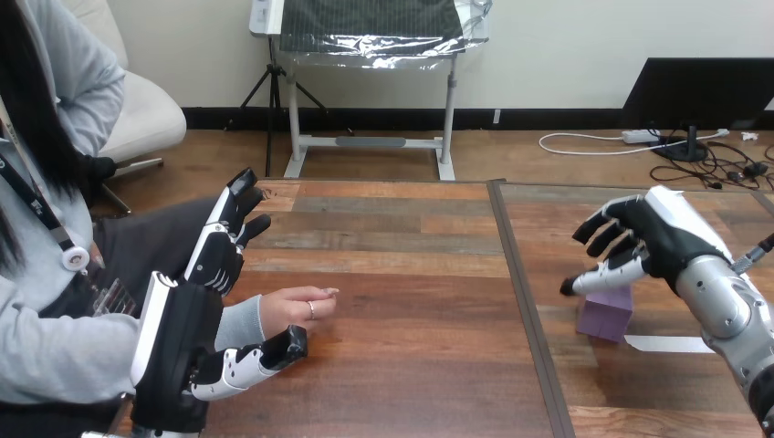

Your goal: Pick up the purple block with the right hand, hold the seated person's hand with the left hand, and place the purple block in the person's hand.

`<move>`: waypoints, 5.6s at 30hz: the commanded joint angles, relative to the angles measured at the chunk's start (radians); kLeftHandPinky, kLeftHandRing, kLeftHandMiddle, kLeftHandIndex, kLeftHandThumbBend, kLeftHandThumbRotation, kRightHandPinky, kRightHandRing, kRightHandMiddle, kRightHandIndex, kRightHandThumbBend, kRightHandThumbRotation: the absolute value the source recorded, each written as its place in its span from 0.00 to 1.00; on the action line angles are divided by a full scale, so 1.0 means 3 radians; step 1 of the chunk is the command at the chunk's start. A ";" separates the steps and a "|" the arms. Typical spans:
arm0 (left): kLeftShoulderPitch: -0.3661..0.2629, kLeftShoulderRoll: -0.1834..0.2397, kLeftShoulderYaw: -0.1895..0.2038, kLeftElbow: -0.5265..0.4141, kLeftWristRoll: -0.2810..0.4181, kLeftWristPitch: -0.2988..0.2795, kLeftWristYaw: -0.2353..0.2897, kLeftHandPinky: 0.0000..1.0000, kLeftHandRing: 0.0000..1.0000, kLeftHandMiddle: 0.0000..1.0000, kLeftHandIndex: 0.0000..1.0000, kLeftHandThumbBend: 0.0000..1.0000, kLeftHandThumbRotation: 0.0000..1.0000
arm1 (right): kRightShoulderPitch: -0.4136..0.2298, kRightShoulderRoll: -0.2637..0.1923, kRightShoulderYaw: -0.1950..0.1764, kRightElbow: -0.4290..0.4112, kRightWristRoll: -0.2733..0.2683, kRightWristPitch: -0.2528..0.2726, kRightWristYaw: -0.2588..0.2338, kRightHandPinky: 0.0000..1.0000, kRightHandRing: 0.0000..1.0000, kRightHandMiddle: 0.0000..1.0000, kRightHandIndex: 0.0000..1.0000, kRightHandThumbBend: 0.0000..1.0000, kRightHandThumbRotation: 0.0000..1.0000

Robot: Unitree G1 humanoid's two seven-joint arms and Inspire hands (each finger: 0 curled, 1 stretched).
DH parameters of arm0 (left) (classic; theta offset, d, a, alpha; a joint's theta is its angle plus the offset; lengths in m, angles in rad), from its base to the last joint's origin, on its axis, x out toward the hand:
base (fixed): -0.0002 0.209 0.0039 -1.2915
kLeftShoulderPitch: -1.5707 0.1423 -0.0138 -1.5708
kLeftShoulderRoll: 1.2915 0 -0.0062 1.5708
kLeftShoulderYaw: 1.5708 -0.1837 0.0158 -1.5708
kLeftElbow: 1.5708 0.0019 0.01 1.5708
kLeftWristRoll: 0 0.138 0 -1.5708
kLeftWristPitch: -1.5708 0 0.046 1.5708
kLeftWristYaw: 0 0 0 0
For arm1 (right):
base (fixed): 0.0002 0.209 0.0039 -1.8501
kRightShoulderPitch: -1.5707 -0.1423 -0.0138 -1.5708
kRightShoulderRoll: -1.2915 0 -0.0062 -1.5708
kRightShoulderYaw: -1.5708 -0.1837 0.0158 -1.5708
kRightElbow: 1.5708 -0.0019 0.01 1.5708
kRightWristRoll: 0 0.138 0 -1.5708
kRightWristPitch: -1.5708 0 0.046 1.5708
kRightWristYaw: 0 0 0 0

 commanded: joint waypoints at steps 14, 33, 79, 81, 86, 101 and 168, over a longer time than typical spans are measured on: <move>-0.0210 0.0036 0.0016 -0.0018 -0.0037 -0.0039 -0.0019 0.91 0.97 0.99 0.96 1.00 0.65 | -0.0309 -0.0161 -0.0004 -0.0122 -0.0012 -0.0055 0.0521 0.88 0.94 0.95 0.99 1.00 0.30; -0.0193 0.0040 0.0016 -0.0024 -0.0070 -0.0046 -0.0042 0.91 0.97 0.98 0.95 1.00 0.64 | -0.0243 -0.0199 0.0122 -0.0076 -0.0239 -0.0240 0.0337 1.00 1.00 1.00 1.00 1.00 0.43; -0.0178 0.0081 0.0025 -0.0037 -0.0138 -0.0072 -0.0135 0.92 0.98 0.99 0.96 1.00 0.65 | -0.0193 -0.0257 0.0104 -0.0089 -0.0230 -0.0278 0.0350 0.98 1.00 1.00 1.00 1.00 0.51; -0.0175 0.0083 0.0017 -0.0045 -0.0155 -0.0065 -0.0146 0.92 0.97 0.99 0.96 1.00 0.65 | -0.0195 -0.0264 0.0100 -0.0084 -0.0223 -0.0279 0.0381 0.98 1.00 1.00 1.00 1.00 0.52; -0.0153 0.0077 0.0012 -0.0082 -0.0181 -0.0035 -0.0152 0.92 0.97 0.99 0.96 1.00 0.65 | -0.0188 -0.0293 0.0064 -0.0097 -0.0171 -0.0306 0.0517 0.97 1.00 1.00 1.00 1.00 0.52; -0.0150 0.0075 0.0058 -0.0080 -0.0138 -0.0047 -0.0119 0.92 0.97 0.98 0.95 1.00 0.65 | -0.0129 -0.0389 0.0019 -0.0169 -0.0023 -0.0374 0.0778 0.96 1.00 1.00 1.00 1.00 0.44; -0.0182 0.0053 0.0034 -0.0109 -0.0212 0.0008 -0.0211 0.93 0.97 0.98 0.96 1.00 0.66 | 0.0309 -0.0553 -0.0041 -0.0766 0.0121 -0.0265 0.1069 0.94 0.99 0.99 0.98 1.00 0.43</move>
